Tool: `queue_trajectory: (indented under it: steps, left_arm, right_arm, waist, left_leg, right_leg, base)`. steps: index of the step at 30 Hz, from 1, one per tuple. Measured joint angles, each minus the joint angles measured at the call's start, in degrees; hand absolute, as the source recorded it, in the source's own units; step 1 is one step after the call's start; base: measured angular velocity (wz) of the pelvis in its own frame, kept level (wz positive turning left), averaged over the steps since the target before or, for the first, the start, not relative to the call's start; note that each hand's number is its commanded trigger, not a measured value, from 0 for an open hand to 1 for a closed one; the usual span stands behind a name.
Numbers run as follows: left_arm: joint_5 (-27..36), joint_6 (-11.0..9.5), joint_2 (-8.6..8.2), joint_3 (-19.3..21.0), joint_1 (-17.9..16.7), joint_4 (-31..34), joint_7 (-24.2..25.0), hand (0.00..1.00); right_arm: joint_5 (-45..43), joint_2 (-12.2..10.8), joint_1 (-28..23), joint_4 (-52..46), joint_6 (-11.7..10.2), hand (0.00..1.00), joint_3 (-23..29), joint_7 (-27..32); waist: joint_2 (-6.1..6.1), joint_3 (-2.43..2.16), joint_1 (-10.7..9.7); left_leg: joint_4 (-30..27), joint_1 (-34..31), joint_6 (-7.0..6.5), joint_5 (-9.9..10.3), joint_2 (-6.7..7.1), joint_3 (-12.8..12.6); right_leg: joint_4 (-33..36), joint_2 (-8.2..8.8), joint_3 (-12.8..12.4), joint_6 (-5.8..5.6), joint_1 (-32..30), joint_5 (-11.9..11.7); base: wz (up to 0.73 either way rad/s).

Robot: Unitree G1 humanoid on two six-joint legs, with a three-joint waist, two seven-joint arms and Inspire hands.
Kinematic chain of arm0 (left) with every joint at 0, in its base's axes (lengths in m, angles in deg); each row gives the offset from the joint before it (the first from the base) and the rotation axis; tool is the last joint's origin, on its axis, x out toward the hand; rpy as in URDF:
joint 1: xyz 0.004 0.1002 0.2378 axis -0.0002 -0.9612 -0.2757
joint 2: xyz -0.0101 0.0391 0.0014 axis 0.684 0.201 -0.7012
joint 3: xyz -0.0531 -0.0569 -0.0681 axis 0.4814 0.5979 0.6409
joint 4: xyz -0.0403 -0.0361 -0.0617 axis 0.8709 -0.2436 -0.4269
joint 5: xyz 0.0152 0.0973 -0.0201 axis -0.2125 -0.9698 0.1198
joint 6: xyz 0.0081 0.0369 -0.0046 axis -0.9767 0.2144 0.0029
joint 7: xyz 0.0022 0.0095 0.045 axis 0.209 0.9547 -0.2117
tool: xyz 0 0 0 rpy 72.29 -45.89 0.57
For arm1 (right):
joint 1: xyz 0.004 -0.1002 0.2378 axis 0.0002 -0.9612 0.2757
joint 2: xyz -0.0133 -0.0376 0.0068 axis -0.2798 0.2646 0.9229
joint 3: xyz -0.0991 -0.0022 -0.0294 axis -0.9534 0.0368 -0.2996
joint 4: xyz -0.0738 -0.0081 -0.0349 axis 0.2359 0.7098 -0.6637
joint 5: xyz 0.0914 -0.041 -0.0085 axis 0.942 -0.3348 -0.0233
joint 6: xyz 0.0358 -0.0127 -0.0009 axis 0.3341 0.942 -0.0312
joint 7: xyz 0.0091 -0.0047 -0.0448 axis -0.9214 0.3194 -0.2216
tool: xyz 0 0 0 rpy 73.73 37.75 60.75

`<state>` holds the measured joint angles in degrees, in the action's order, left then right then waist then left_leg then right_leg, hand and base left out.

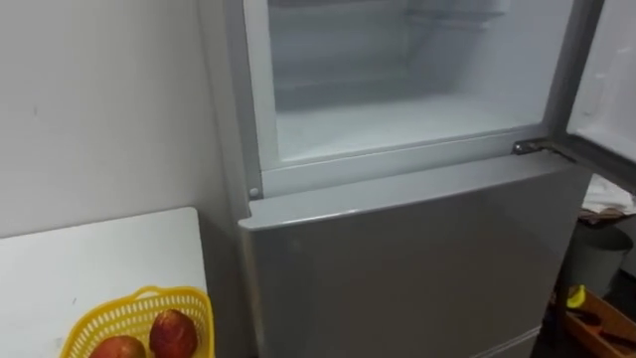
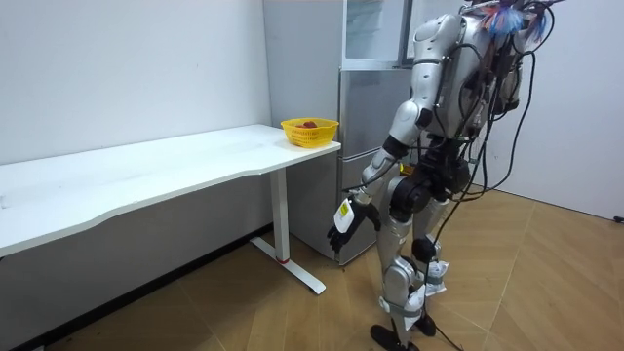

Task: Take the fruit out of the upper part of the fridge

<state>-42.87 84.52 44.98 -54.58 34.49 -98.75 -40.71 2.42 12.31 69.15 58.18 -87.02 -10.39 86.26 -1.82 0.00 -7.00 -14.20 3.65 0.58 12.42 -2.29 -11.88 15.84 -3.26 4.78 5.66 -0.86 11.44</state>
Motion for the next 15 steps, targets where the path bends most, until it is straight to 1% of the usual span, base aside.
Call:
queue_trajectory:
  steps: [1, 3, 4, 6, 9, 11, 13, 15]
  left_arm:
    - [-0.02, -0.01, -0.04, -0.51, 0.07, 0.00, 0.02, 0.00]
    - [-0.02, -0.13, -0.05, -2.40, 0.43, 0.05, -0.04, 0.00]
    - [-0.02, -0.15, -0.09, -2.52, 0.54, 0.07, -0.03, 0.00]
    - [-0.02, -0.23, -0.09, -2.55, 0.82, 0.08, -0.05, 0.00]
    - [0.01, -0.26, -0.08, -2.70, 1.03, -0.06, -0.05, 0.00]
    - [0.05, -0.34, -0.07, -2.91, 1.18, -0.11, -0.11, 0.00]
    - [0.56, -0.33, -0.06, -4.13, 1.41, -0.50, -0.19, 0.00]
    - [1.21, -0.39, -0.16, -4.57, 2.16, -0.58, -0.05, 0.00]
  right_arm:
    - [-0.21, -0.06, -0.25, -0.48, 0.00, 0.00, -0.70, -0.34]
    - [-6.14, -0.74, -1.54, -1.23, -0.05, 0.00, -2.91, -1.90]
    - [-7.65, -0.84, -1.57, -1.43, -0.05, 0.00, -3.45, -2.37]
    - [-11.07, -2.00, -2.42, -2.66, -0.03, 0.00, -5.05, -4.07]
    - [-14.68, -2.27, -2.66, -2.87, -0.04, 0.00, -6.69, -6.00]
    - [-18.18, -2.66, -3.33, -3.40, -0.04, 0.00, -7.35, -6.08]
    - [-21.20, -3.18, -3.33, -3.85, -0.04, 0.00, -8.72, -6.06]
    - [-25.07, -3.34, -3.77, -5.81, 0.60, 0.00, -9.75, -6.07]
  waist:
    - [0.07, -0.02, 0.18]
    - [0.20, -0.09, 0.99]
    - [0.24, -0.10, 1.08]
    - [0.43, -0.08, 1.21]
    - [0.69, -0.06, 1.28]
    - [0.70, -0.06, 1.74]
    - [0.78, -0.08, 1.75]
    - [0.78, -0.08, 2.05]
  left_leg:
    - [-0.13, -0.02, 0.00, 0.00, 0.00, 0.04]
    - [-0.31, 0.04, 0.00, 0.00, 0.02, 0.37]
    - [-0.31, 0.00, 0.00, 0.00, 0.01, 0.36]
    - [-0.32, -0.16, 0.00, 0.00, 0.02, 0.38]
    - [-0.32, -0.29, -0.01, 0.01, 0.03, 0.28]
    - [-0.30, -0.29, -0.01, 0.01, 0.02, 0.12]
    - [-0.23, -0.29, -0.01, 0.00, 0.06, 0.07]
    - [0.19, -0.35, 0.00, -0.01, 0.08, 0.05]
  right_leg:
    - [-0.10, 0.00, 0.05, 0.00, 0.10, -0.01]
    - [-0.19, 0.07, 0.34, 0.45, 0.43, -0.28]
    - [-0.20, 0.08, 0.40, 0.49, 0.42, -0.31]
    - [-0.30, 0.16, 0.66, 0.60, 0.42, -0.36]
    - [-0.37, 0.22, 0.73, 0.60, 0.33, -0.37]
    - [-0.34, 0.18, 0.54, 0.62, 0.27, -0.37]
    - [-0.15, 0.20, 0.43, 0.69, 0.14, -0.30]
    - [-0.07, 0.19, 0.43, 0.49, -0.16, -0.07]
  base:
    - [0.08]
    - [0.06]
    - [0.04]
    - [0.04]
    - [0.00]
    - [-0.04]
    - [-0.02]
    - [0.00]
